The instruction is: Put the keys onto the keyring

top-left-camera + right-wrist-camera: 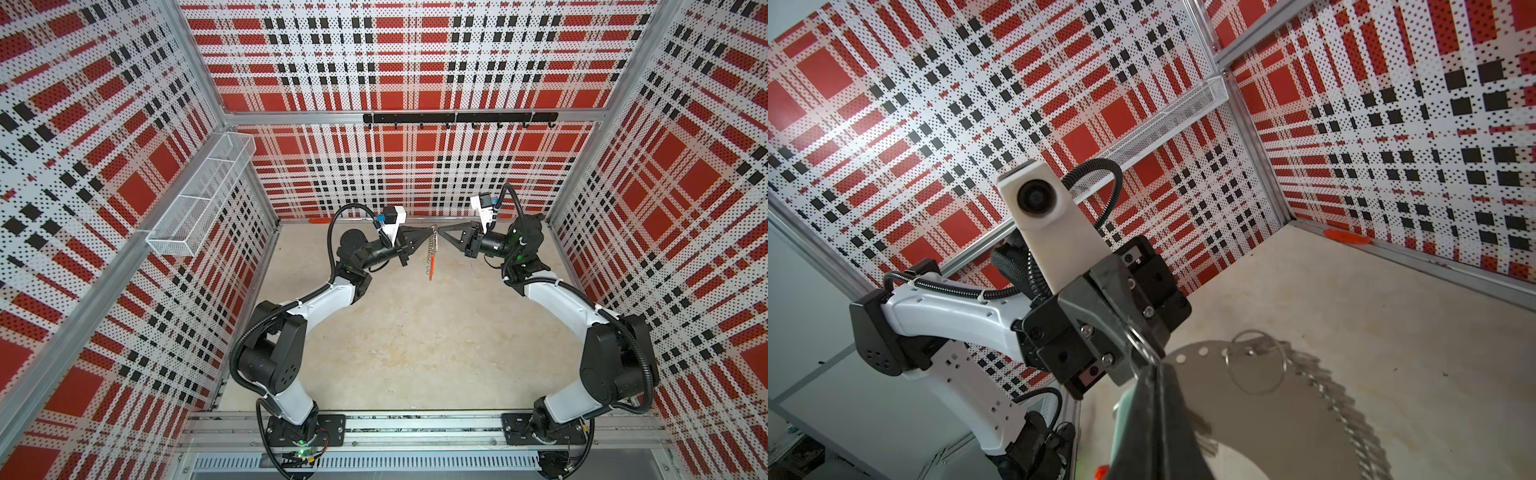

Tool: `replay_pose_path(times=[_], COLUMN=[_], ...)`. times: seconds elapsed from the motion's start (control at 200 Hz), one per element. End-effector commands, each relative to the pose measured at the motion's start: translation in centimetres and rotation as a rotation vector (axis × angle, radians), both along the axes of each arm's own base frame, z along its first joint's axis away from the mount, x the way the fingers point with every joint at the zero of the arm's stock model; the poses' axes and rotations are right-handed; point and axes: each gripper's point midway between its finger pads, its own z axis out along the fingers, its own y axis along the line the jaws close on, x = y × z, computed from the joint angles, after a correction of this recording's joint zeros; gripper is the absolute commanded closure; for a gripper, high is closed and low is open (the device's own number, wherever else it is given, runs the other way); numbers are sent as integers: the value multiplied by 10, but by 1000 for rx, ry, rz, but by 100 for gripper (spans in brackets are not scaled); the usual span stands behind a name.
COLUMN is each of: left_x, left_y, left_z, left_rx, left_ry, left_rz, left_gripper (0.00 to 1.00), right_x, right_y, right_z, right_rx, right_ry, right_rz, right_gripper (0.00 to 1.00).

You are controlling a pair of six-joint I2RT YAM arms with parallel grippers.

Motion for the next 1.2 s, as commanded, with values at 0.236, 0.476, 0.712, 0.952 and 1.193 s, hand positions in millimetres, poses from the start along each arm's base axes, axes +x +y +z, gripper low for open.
replay_pose_path(times=[0.236, 0.476, 0.712, 0.952, 1.193], left_x=[-21, -22, -19, -20, -23], left_y=[-2, -6, -6, -2, 3], left_z=[28, 32, 31, 33, 40], left_rx=[-27, -35, -49, -75, -137], left_ry=[-158, -156, -95, -55, -15], left_rz=[-8, -21, -44, -58, -91], left_gripper=[100, 100, 100, 100, 100], right_x=[4, 2, 4, -21, -28], right_y=[-6, -3, -27, -29, -16], right_z=[-19, -30, -17, 24, 42], right_rx=[-93, -126, -128, 81, 153], right_ry=[106, 131, 19, -107, -173], right_rz=[16, 31, -160, -84, 36], right_gripper=[100, 100, 75, 61, 67])
